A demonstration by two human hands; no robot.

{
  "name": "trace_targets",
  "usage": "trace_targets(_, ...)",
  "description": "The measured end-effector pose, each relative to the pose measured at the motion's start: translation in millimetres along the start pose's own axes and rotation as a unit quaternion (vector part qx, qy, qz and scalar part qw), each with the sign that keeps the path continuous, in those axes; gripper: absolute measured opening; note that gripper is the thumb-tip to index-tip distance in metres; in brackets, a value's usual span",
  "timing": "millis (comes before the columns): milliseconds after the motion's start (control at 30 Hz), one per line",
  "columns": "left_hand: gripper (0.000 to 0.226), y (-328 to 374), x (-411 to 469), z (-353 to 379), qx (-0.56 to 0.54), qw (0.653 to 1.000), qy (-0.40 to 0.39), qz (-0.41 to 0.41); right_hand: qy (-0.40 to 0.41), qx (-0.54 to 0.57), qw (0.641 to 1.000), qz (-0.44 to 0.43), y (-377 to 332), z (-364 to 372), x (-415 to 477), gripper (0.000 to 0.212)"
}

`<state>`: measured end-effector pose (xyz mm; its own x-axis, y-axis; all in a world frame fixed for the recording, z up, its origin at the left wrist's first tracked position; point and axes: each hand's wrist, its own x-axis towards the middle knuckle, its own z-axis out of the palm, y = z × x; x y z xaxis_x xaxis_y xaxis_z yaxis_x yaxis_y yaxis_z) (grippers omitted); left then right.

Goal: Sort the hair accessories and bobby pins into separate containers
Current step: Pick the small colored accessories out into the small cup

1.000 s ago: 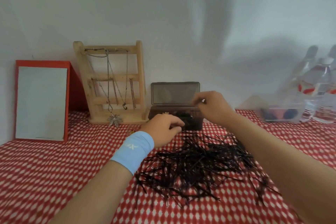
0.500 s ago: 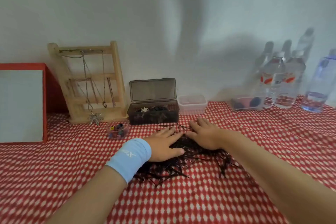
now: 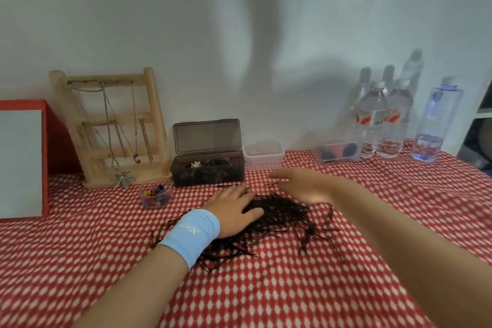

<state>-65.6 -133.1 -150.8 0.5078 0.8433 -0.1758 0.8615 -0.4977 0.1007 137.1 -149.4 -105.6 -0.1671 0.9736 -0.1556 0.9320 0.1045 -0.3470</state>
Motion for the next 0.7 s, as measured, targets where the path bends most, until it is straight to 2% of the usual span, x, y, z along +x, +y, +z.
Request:
trace_targets(67, 0.069, 1.9, -3.7, -1.4, 0.015, 1.0, -0.014, 0.003, -0.084, -0.075, 0.993, 0.038, 13.4, 4.1, -2.3, 0.057)
trace_targets(133, 0.072, 0.3, -7.9, -5.9, 0.021, 0.999, -0.04, 0.004, -0.12, -0.085, 0.988, 0.045, 17.9, 7.8, -6.9, 0.06)
trace_targets(200, 0.075, -0.5, -10.9, -11.6, 0.022, 0.998, -0.053, -0.004, -0.123, -0.061, 0.99, 0.029, 17.6, 7.8, -10.7, 0.058)
trace_targets(300, 0.074, 9.8, -9.0, -18.7, -0.006, 1.0, 0.012, 0.0, -0.107, 0.028, 0.994, -0.004, 13.6, -3.1, -21.0, 0.049)
trace_targets(367, 0.072, 20.9, -3.1, -20.9, -0.022, 0.999, 0.036, 0.025, -0.066, 0.084, 0.994, -0.02, 12.9, -10.9, -26.9, 0.046)
trace_targets(433, 0.072, 31.4, 4.0, -18.1, -0.025, 0.998, 0.009, 0.049, -0.036, 0.051, 0.998, -0.001, 18.3, -15.9, -29.6, 0.048)
trace_targets(567, 0.073, 39.6, 13.6, -8.6, 0.003, 0.997, -0.025, 0.068, -0.095, -0.09, 0.988, 0.076, 29.5, -19.7, -34.1, 0.067)
trace_targets(700, 0.065, 34.9, 11.9, -19.1, -0.005, 0.998, 0.011, 0.064, -0.079, -0.053, 0.994, 0.051, 30.3, -17.2, -33.5, 0.057)
